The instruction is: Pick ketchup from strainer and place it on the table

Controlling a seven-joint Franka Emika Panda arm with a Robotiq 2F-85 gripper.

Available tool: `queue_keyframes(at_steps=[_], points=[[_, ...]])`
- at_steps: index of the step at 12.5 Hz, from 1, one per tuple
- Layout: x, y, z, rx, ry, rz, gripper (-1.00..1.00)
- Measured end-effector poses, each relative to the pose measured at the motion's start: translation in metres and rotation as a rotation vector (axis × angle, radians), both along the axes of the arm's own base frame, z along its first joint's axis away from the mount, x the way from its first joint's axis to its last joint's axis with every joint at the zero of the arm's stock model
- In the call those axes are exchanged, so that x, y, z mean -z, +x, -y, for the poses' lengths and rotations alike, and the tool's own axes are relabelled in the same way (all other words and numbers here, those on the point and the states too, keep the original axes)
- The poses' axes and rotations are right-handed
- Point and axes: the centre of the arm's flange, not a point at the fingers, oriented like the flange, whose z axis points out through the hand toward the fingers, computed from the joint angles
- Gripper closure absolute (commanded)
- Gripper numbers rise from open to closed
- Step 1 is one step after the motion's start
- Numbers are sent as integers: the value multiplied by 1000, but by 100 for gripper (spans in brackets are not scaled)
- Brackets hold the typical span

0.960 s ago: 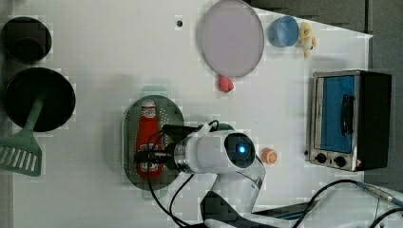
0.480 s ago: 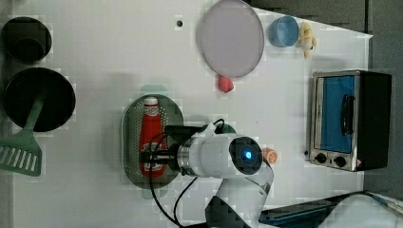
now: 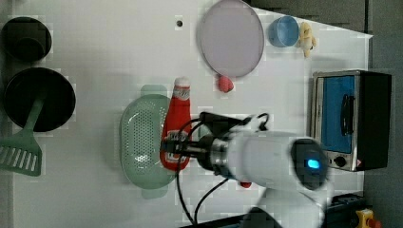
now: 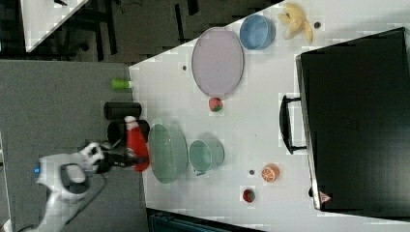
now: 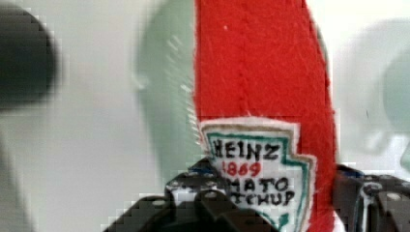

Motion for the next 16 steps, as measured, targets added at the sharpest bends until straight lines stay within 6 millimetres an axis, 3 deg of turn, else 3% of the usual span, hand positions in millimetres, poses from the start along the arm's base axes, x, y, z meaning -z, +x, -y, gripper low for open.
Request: queue_keyframes(at_steps=[2, 4, 6, 8, 10, 13, 14, 16], points=[[-63, 21, -4, 17, 14, 56, -21], [-99, 44, 7, 23, 16, 68, -21], [-104, 71, 38, 8, -11, 37, -21], [-97, 107, 85, 23, -19, 30, -21], [-84, 143, 155, 73, -53, 24, -21], [-60, 183, 285, 201, -90, -9, -21], [-51, 189, 330, 226, -103, -21, -21], [-30, 181, 417, 282, -132, -70, -21]])
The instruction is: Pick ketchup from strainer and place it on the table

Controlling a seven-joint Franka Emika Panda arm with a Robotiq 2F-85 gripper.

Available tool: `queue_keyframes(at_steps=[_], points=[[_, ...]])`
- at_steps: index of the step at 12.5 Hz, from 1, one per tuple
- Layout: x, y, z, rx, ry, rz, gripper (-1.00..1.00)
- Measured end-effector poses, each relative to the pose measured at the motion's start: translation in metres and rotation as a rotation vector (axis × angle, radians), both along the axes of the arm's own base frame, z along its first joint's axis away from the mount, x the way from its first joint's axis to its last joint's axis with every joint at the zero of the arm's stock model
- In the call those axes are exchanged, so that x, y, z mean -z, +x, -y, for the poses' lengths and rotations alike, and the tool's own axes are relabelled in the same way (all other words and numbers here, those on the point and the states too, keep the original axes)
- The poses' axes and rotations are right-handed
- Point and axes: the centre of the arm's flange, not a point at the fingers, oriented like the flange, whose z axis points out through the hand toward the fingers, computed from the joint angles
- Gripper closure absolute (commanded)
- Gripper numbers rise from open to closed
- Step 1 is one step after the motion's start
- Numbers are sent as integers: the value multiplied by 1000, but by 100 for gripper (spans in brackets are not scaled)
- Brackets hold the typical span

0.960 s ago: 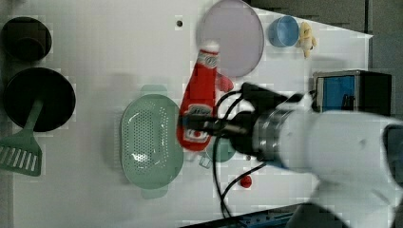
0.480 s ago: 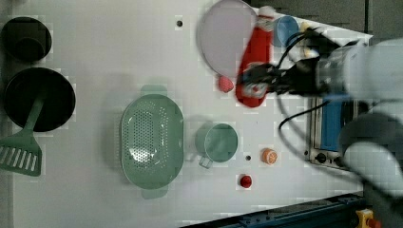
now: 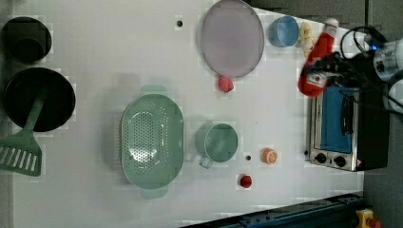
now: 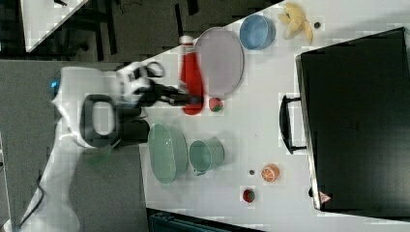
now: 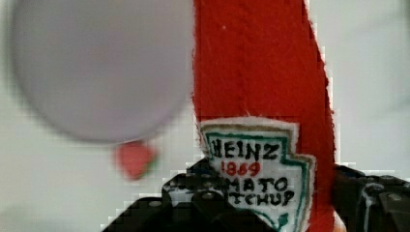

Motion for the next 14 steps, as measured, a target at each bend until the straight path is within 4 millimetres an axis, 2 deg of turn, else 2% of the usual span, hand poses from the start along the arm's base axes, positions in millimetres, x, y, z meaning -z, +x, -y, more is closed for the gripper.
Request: queue_keyframes(at_steps=[2, 3, 4, 5, 6, 8, 11, 14], points=[[19, -19, 71, 47, -9, -40, -21], [30, -30, 98, 73, -14, -48, -21], [44, -43, 117, 96, -18, -56, -21], [60, -53, 127, 107, -22, -57, -21], [77, -63, 127, 105, -21, -66, -21], [111, -79, 107, 82, -2, -56, -21], [160, -103, 51, -13, 20, -103, -27], [196, -109, -3, -115, 39, -125, -91]])
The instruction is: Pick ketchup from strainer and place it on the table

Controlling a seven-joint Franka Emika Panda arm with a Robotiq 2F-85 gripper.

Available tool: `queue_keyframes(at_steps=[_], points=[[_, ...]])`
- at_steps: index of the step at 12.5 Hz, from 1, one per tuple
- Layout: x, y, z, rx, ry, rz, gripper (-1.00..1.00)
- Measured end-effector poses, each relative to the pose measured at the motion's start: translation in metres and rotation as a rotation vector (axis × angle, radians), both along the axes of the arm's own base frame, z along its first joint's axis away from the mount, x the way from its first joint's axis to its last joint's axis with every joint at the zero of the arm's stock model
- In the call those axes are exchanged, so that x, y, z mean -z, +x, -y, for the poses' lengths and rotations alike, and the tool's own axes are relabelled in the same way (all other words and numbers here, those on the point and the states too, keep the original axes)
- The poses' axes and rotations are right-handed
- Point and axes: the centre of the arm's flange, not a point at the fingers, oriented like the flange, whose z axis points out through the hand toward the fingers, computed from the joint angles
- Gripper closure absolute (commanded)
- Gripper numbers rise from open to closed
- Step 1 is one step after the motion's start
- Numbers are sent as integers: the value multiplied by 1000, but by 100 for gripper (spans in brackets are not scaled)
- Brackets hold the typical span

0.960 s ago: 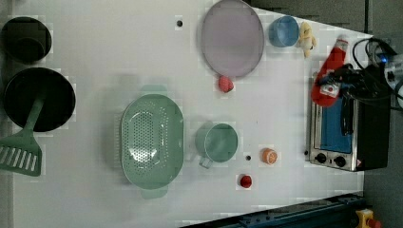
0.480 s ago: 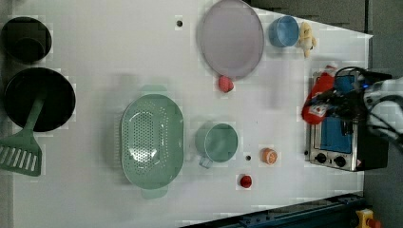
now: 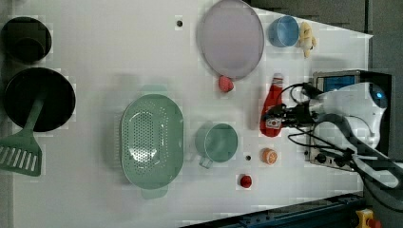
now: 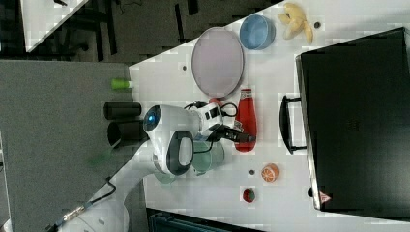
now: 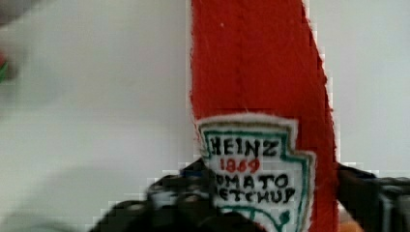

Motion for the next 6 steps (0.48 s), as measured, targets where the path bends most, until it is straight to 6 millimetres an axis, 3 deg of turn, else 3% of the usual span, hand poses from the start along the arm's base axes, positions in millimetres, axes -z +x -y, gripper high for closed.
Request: queue_keyframes(at_steps=[2, 3, 4, 6], points=[[8, -2, -20, -39, 6, -14, -100], [2, 1, -21, -44, 4, -2, -100], [-10, 8, -20, -42, 1, 22, -100], [-55, 32, -10, -27, -12, 102, -100]])
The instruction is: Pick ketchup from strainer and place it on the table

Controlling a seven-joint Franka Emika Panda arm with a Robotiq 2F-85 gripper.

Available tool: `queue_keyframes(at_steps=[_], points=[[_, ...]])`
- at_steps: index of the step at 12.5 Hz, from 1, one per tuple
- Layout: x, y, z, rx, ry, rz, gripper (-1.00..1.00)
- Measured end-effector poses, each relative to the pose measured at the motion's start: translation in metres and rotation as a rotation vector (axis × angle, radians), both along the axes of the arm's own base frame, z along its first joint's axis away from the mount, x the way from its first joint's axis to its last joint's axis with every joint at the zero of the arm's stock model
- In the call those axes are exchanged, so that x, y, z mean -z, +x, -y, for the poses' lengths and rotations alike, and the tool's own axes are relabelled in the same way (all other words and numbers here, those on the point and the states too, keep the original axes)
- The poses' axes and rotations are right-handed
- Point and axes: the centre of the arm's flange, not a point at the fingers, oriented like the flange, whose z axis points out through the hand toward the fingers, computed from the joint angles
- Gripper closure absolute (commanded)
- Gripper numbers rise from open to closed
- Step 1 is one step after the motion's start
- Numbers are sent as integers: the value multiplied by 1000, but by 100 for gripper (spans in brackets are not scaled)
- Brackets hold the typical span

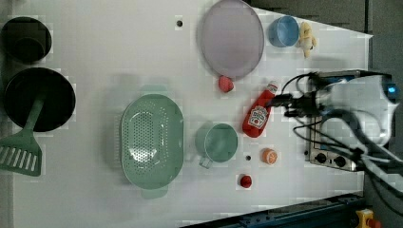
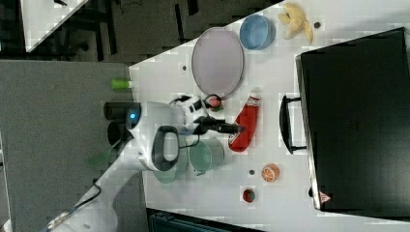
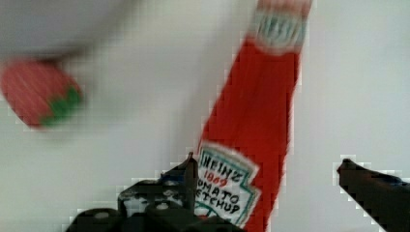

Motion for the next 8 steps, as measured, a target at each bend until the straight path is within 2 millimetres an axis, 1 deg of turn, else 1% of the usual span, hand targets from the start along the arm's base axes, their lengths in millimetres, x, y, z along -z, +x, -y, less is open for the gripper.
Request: queue_keyframes(at_steps=[1, 2, 4, 5, 6, 7, 8], points=[[-34, 14, 5, 9, -6, 36, -100], [-72, 29, 10, 27, -13, 72, -100], [-154, 58, 20, 104, -31, 152, -100], [-193, 66, 25, 165, -34, 181, -100], [-227, 73, 30, 221, -36, 201, -100], [-254, 76, 34, 261, -39, 204, -100], [-278, 75, 37, 296, -44, 184, -100]])
